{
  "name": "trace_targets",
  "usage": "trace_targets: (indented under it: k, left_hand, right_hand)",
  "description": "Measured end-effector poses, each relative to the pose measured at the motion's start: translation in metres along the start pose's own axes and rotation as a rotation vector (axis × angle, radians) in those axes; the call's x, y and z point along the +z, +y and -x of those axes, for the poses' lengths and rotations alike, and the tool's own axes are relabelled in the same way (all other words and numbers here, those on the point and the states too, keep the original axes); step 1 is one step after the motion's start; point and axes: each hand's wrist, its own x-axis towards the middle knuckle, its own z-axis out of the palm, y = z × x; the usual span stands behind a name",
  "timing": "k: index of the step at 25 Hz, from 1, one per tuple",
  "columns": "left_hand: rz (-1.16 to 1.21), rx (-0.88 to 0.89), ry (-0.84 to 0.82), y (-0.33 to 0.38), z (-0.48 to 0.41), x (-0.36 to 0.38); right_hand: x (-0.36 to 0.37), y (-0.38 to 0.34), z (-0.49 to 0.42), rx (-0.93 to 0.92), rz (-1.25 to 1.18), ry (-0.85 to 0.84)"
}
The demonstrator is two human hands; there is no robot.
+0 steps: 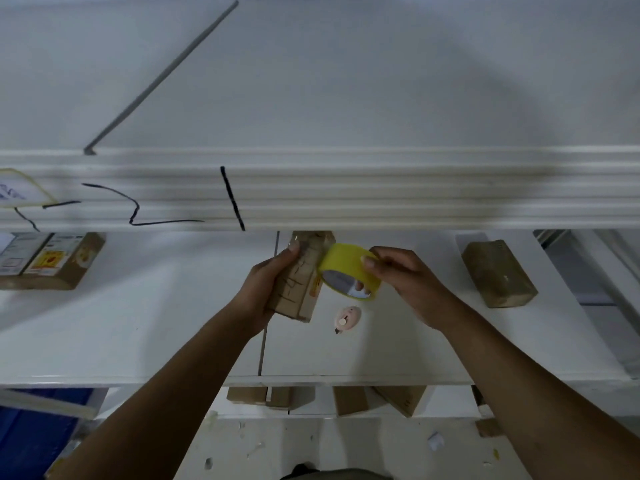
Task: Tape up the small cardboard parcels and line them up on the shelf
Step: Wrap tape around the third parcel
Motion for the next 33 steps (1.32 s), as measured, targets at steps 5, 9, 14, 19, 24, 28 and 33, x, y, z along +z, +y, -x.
trace_targets:
  k: [5, 9, 14, 19, 24, 28, 33]
  left_hand:
    - [0.158, -0.016, -0.209, -0.009, 0.02, -0.003]
    - [0.338, -0.116, -0.275, -0.018, 0.026, 0.017]
    - [-0.07, -0.012, -0.067, 0.006, 0.021, 0.012]
    - [-0.073, 0.057, 0.044, 0.019, 0.017, 0.016]
    - [0.244, -0.002, -0.11, 0.006, 0.025, 0.011]
    - [0.341, -0.113, -0.243, -0.001, 0.026, 0.032]
    - [-0.16, 0.108, 0.036, 0.001, 0.022, 0.037]
  right_hand:
    - [-0.012, 0.001, -0.001, 0.119, 0.361, 0.189]
    - [-0.006, 0.002, -0.011, 0.179, 0.364, 0.203]
    - [-0.004, 0.002, -0.013, 0.148, 0.418, 0.297]
    - [-0.009, 0.003, 0.003, 0.054, 0.162, 0.075]
    - [-0.028, -0.009, 0.007, 0.116, 0.216, 0.15]
    - [-0.018, -0.017, -0.003, 0.195, 0.264, 0.103]
    - [-0.01, -0.012, -0.005, 0.188, 0.246, 0.197]
